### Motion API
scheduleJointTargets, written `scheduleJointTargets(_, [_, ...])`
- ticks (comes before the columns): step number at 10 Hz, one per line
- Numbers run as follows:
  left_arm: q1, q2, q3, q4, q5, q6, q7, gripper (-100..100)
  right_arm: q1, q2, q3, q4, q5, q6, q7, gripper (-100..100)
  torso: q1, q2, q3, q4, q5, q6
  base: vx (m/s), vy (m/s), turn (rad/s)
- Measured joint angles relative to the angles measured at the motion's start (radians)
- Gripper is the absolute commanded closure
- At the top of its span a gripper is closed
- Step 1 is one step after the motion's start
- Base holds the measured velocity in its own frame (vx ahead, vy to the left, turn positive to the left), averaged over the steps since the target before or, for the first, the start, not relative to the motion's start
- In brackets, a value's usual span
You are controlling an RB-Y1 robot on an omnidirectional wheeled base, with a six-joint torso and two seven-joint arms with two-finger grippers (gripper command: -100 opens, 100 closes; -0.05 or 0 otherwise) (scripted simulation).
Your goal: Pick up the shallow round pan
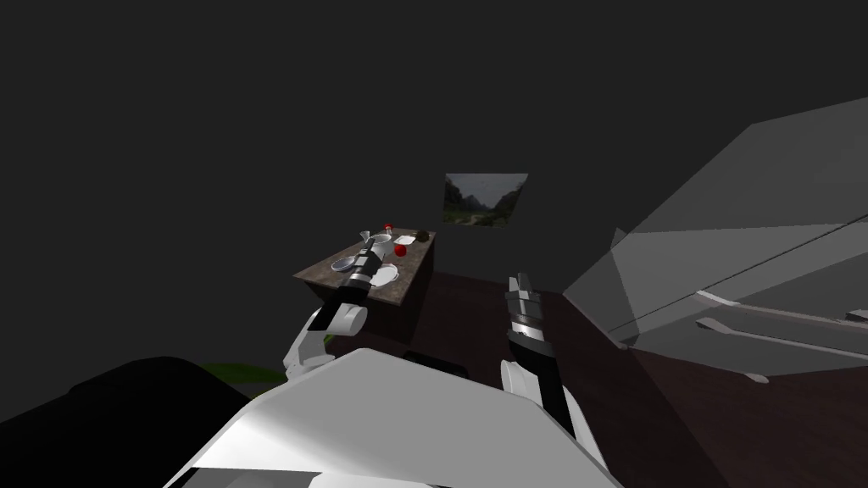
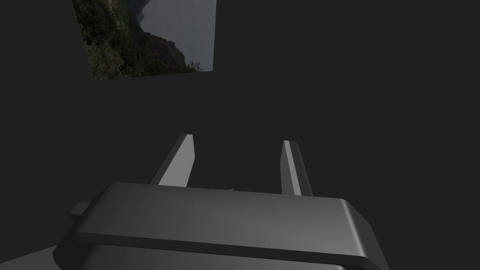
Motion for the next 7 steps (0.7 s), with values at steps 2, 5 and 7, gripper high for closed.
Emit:
scheduleJointTargets(2, [-0.007, 0.002, 0.016, -0.003, 0.022, 0.055, 0.005, -100, 0.0, 0.0, 0.0, 0.0, 0.0, 0.0, 0.0, 0, 0.0, 0.0, 0.0, 0.0, 0.0, 0.0, -0.023, -0.027, -0.048])
scheduleJointTargets(5, [-0.02, 0.004, 0.034, -0.003, 0.046, 0.135, 0.009, -100, 0.0, 0.0, 0.0, 0.0, 0.0, 0.0, 0.0, 0, 0.001, -0.001, -0.001, 0.0, 0.0, 0.0, -0.015, -0.02, -0.039])
scheduleJointTargets(7, [-0.027, 0.004, 0.046, 0.002, 0.063, 0.187, 0.011, -100, 0.0, 0.0, 0.0, 0.0, 0.0, 0.0, 0.0, 0, 0.0, -0.001, 0.0, 0.0, 0.0, 0.0, -0.021, -0.03, -0.042])
